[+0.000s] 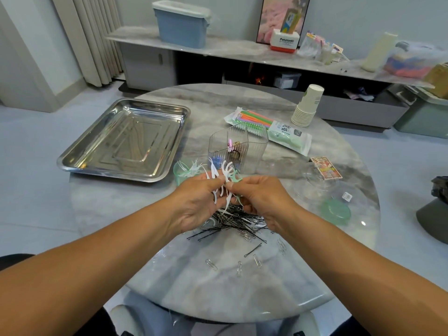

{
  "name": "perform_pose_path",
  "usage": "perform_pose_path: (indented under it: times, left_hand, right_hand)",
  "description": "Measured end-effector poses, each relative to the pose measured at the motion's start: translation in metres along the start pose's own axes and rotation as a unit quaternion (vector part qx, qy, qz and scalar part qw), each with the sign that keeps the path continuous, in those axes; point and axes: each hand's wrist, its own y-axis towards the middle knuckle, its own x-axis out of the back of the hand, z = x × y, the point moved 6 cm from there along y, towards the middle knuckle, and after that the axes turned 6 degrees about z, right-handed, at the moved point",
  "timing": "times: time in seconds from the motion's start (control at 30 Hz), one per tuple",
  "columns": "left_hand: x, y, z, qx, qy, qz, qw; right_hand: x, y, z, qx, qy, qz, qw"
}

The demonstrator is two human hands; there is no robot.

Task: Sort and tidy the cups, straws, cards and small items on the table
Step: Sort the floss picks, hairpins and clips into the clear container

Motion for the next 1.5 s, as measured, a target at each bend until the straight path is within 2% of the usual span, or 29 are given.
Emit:
perform_pose_path:
  times: [0.13, 0.27, 0.37, 0.43, 0.47, 0.5, 0.57, 0.6, 0.63, 0.7, 0.8, 0.9, 1.03, 1.1, 1.13, 1.2, 1.27, 1.3, 1.37, 1.5]
  left_hand:
    - [-0.003, -0.003, 0.002, 0.047, -0.046, 0.041, 0.997]
    - [-0.007, -0.004, -0.006, 0.085, -0.086, 0.121, 0.985]
    - [0.001, 0.002, -0.014, 0.103, -0.088, 0.125, 0.983]
    - [0.006, 0.003, -0.014, 0.124, -0.081, 0.124, 0.981]
    - [0.007, 0.002, -0.013, 0.140, -0.078, 0.134, 0.978]
    - [0.006, 0.000, -0.011, 0.158, -0.076, 0.150, 0.973]
    - [0.002, -0.006, -0.008, 0.190, -0.071, 0.194, 0.960]
    - [-0.001, -0.009, -0.007, 0.200, -0.066, 0.221, 0.952]
    - [-0.004, -0.012, -0.007, 0.206, -0.061, 0.248, 0.945]
    - [-0.008, -0.017, -0.008, 0.208, -0.047, 0.287, 0.934]
    - [-0.010, -0.021, -0.011, 0.184, -0.026, 0.294, 0.938]
    - [-0.007, -0.021, -0.011, 0.154, 0.019, 0.273, 0.949]
    - [-0.002, -0.018, -0.015, 0.148, 0.034, 0.256, 0.955]
    - [0.001, -0.014, -0.018, 0.143, 0.032, 0.242, 0.959]
    - [0.002, -0.013, -0.018, 0.143, 0.036, 0.233, 0.961]
    - [0.002, -0.012, -0.016, 0.147, 0.057, 0.226, 0.961]
    - [0.000, -0.012, -0.010, 0.158, 0.093, 0.229, 0.956]
    - [-0.002, -0.013, -0.006, 0.166, 0.115, 0.234, 0.951]
    - [-0.008, -0.016, 0.002, 0.175, 0.171, 0.249, 0.937]
    - [-0.015, -0.016, 0.008, 0.157, 0.277, 0.255, 0.913]
  right_hand:
    - [-0.001, -0.002, 0.001, 0.005, -0.016, -0.004, 1.000]
    - [0.005, 0.000, 0.015, 0.044, -0.019, 0.005, 0.999]
    - [0.020, 0.002, 0.033, 0.124, -0.072, -0.021, 0.989]
    - [0.027, -0.003, 0.048, 0.217, -0.146, -0.041, 0.964]
    - [0.027, -0.007, 0.056, 0.282, -0.208, -0.057, 0.935]
    - [0.025, -0.015, 0.064, 0.362, -0.293, -0.081, 0.881]
    - [0.009, -0.035, 0.072, 0.521, -0.451, -0.104, 0.717]
    - [0.001, -0.042, 0.071, 0.571, -0.495, -0.097, 0.648]
    - [-0.007, -0.047, 0.068, 0.599, -0.520, -0.082, 0.603]
    - [-0.016, -0.051, 0.062, 0.623, -0.543, -0.045, 0.561]
    - [-0.020, -0.051, 0.056, 0.615, -0.567, 0.009, 0.548]
    - [-0.021, -0.049, 0.053, 0.591, -0.580, 0.045, 0.559]
    - [-0.012, -0.050, 0.056, 0.587, -0.521, 0.046, 0.618]
    - [-0.003, -0.050, 0.059, 0.571, -0.449, 0.000, 0.687]
    - [0.005, -0.046, 0.060, 0.542, -0.398, -0.040, 0.739]
    - [0.022, -0.034, 0.060, 0.430, -0.276, -0.103, 0.854]
    - [0.026, -0.014, 0.047, 0.256, -0.179, -0.048, 0.949]
    - [0.022, -0.007, 0.036, 0.169, -0.129, 0.009, 0.977]
    - [0.011, -0.001, 0.021, 0.065, -0.058, 0.103, 0.991]
    - [-0.006, -0.001, 0.015, 0.048, 0.000, 0.174, 0.984]
